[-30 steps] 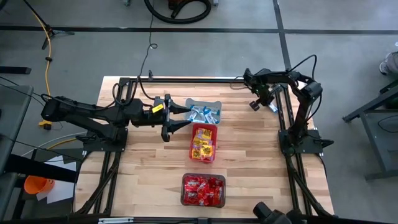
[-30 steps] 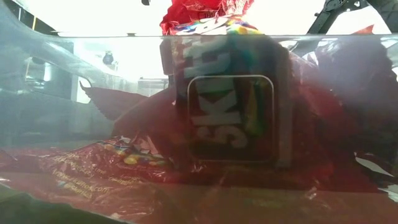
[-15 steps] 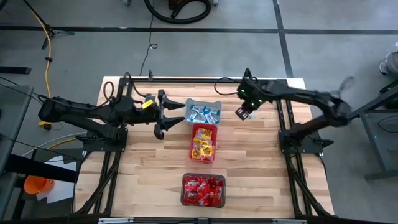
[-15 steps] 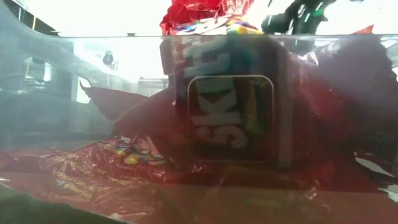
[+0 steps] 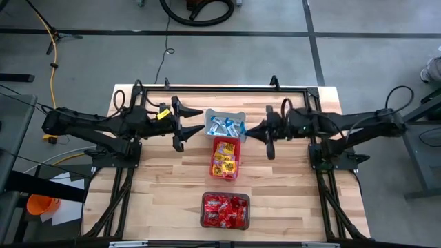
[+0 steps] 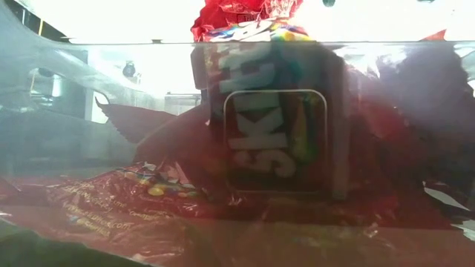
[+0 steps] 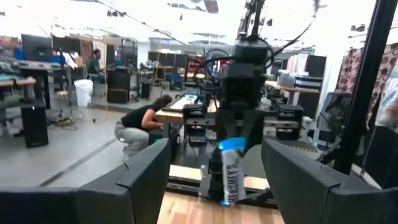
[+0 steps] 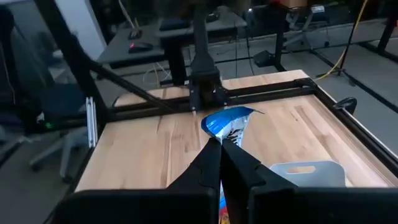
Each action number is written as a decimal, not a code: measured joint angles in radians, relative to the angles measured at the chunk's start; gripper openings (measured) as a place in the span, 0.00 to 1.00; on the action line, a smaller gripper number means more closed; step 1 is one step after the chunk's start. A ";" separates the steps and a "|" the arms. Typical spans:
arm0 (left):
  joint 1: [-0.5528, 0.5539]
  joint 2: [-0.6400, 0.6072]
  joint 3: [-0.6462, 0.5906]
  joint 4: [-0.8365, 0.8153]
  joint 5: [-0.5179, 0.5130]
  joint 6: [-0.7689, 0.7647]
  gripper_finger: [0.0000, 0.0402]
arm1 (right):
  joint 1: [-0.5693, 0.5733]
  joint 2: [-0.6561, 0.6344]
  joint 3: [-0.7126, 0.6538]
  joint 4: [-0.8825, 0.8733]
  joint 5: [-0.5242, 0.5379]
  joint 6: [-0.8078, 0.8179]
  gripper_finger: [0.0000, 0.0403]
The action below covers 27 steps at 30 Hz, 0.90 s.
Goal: Sort candy
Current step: Put the white candy into the white bin
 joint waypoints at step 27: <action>-0.001 -0.050 -0.001 -0.082 0.015 -0.015 0.59 | -0.301 0.239 -0.001 0.094 -0.157 -0.071 0.00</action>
